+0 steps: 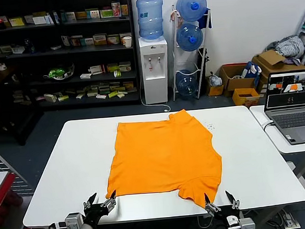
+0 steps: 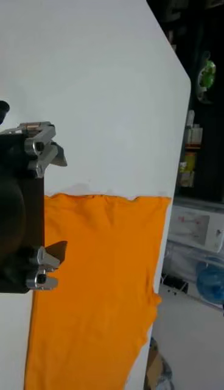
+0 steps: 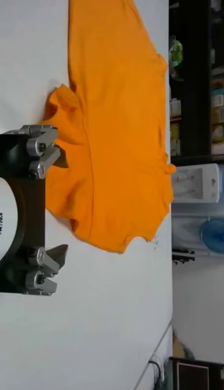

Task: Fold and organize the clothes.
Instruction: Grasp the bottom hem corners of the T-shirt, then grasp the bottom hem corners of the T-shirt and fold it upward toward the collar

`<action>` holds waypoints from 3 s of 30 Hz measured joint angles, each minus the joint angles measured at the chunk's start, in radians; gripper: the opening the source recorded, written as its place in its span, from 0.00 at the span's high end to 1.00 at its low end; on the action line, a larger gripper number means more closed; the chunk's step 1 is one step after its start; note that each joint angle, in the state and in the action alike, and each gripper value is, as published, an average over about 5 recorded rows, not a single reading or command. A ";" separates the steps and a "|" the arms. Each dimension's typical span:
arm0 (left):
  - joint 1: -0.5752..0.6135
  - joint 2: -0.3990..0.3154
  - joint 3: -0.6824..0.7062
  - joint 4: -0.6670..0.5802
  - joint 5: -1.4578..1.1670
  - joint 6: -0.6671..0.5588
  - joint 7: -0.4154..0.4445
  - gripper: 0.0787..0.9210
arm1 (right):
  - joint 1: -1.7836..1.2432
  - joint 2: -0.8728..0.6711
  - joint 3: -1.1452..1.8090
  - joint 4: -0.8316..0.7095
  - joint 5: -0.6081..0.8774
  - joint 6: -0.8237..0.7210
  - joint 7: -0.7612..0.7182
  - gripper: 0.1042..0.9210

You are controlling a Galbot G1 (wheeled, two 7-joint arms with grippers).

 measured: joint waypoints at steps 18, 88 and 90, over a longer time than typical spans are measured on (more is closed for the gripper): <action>-0.056 -0.014 0.047 0.055 -0.007 0.023 -0.022 0.35 | 0.030 0.008 -0.033 -0.036 0.002 -0.014 0.005 0.61; -0.255 -0.015 0.109 0.096 -0.026 -0.026 -0.062 0.99 | 0.347 -0.117 -0.161 -0.124 0.269 0.077 0.162 0.98; -0.278 -0.018 0.119 0.116 -0.026 -0.026 -0.062 0.99 | 0.374 -0.116 -0.177 -0.143 0.274 0.073 0.165 0.98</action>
